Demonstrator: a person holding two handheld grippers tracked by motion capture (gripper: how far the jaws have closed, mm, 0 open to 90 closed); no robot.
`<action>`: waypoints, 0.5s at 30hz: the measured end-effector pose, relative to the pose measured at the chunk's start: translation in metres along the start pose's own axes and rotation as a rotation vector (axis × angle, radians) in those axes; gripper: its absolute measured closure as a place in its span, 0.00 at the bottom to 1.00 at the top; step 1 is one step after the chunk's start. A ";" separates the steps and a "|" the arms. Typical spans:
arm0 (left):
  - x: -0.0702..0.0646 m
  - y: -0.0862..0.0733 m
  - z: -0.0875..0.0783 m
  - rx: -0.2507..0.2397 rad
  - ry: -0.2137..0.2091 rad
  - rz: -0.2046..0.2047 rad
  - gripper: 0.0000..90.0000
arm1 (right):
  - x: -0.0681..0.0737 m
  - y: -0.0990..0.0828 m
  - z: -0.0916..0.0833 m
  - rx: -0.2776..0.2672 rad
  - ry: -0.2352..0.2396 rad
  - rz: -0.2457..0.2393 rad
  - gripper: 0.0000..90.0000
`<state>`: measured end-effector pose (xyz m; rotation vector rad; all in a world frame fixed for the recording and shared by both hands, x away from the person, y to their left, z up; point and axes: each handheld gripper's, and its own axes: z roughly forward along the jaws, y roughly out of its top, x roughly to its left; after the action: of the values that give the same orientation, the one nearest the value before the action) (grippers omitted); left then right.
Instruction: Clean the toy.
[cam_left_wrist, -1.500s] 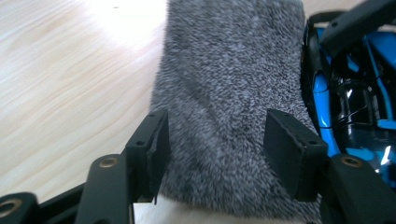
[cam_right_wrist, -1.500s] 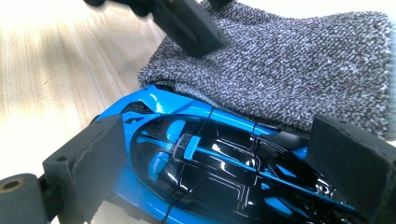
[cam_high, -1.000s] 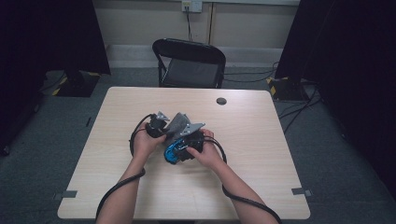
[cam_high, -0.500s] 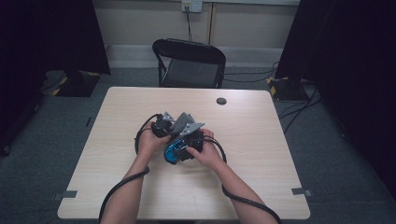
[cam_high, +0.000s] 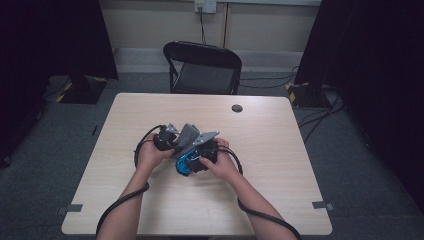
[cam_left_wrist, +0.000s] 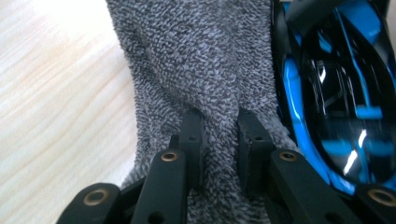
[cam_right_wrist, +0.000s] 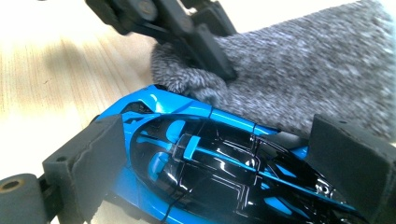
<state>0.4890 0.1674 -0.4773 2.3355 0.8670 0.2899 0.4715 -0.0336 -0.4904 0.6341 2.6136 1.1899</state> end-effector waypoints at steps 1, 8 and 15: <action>0.000 0.000 0.000 0.000 0.000 0.000 0.84 | 0.000 0.000 0.000 0.000 0.000 0.000 0.05; -0.001 -0.016 -0.015 0.005 -0.005 -0.016 0.84 | 0.000 0.000 0.000 0.000 0.002 -0.003 0.05; -0.007 -0.029 -0.031 0.039 -0.015 -0.001 0.85 | 0.001 0.001 0.000 0.006 0.003 -0.004 0.05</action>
<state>0.4558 0.1951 -0.4710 2.3697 0.8741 0.2571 0.4710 -0.0326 -0.4899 0.6288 2.6212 1.1830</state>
